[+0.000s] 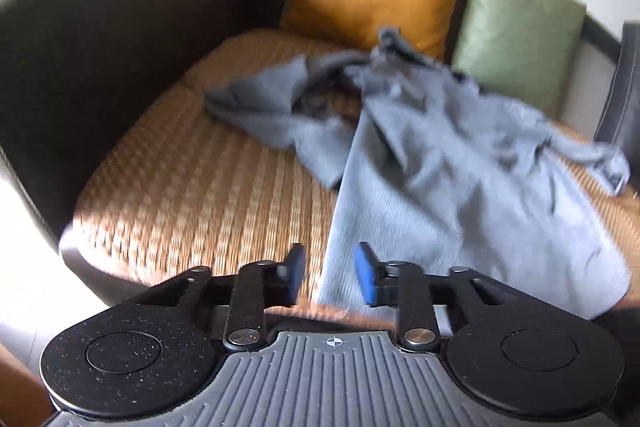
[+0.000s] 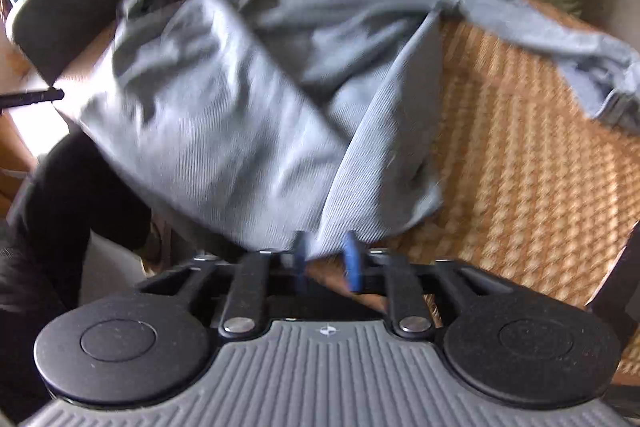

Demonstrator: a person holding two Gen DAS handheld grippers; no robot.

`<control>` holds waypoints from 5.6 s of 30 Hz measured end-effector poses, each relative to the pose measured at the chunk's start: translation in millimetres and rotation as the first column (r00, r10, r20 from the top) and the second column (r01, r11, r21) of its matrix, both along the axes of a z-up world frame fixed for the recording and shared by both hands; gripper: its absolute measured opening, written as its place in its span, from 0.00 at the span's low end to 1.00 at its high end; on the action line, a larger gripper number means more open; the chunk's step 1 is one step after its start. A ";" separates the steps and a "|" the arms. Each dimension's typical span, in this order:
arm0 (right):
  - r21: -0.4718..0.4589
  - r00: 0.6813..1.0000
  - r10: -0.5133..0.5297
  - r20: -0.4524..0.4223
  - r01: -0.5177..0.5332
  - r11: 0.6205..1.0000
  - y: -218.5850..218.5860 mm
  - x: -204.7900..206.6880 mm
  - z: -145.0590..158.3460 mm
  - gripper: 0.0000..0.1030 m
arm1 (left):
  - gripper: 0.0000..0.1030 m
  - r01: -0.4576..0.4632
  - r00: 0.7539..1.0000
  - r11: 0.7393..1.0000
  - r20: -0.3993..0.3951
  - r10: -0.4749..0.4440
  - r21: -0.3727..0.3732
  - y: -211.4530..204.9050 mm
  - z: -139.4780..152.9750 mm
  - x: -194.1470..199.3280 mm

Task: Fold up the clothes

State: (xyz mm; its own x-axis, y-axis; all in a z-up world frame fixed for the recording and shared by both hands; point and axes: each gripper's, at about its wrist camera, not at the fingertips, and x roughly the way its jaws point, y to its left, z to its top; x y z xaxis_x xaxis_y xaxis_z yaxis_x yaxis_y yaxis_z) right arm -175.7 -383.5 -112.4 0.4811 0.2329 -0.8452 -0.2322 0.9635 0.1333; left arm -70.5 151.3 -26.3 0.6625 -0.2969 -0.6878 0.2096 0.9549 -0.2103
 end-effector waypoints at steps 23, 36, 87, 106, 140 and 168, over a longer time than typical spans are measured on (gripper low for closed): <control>0.425 0.827 -0.557 -0.076 0.532 0.732 -107.0 231.8 -42.1 0.50 | 0.69 0.028 0.990 0.921 0.113 -0.078 0.389 -91.3 -27.3 255.8; 0.439 0.757 -0.630 -0.174 0.633 0.638 -108.6 292.8 -90.9 0.37 | 0.01 0.122 0.991 0.864 -0.011 -0.134 0.489 -94.2 -60.7 315.6; -0.119 0.960 -0.147 0.237 0.179 0.977 -77.0 439.5 -93.8 0.60 | 0.18 0.391 0.917 0.842 -0.071 -0.393 0.372 -156.7 -61.7 429.3; -0.104 0.975 -0.068 0.213 0.092 0.990 -85.1 449.5 -103.8 0.60 | 0.00 0.018 0.990 0.912 0.120 -0.073 0.409 -161.9 -56.0 487.6; -0.266 0.859 -0.019 0.512 0.179 0.947 -90.6 433.9 -114.3 0.56 | 0.64 0.008 0.983 0.786 0.138 -0.118 0.618 -212.1 -104.3 517.6; -0.190 0.969 -0.145 0.198 0.183 0.965 -104.9 238.6 -89.9 0.61 | 0.75 0.205 0.978 0.899 -0.127 -0.168 0.388 -44.5 -46.0 317.6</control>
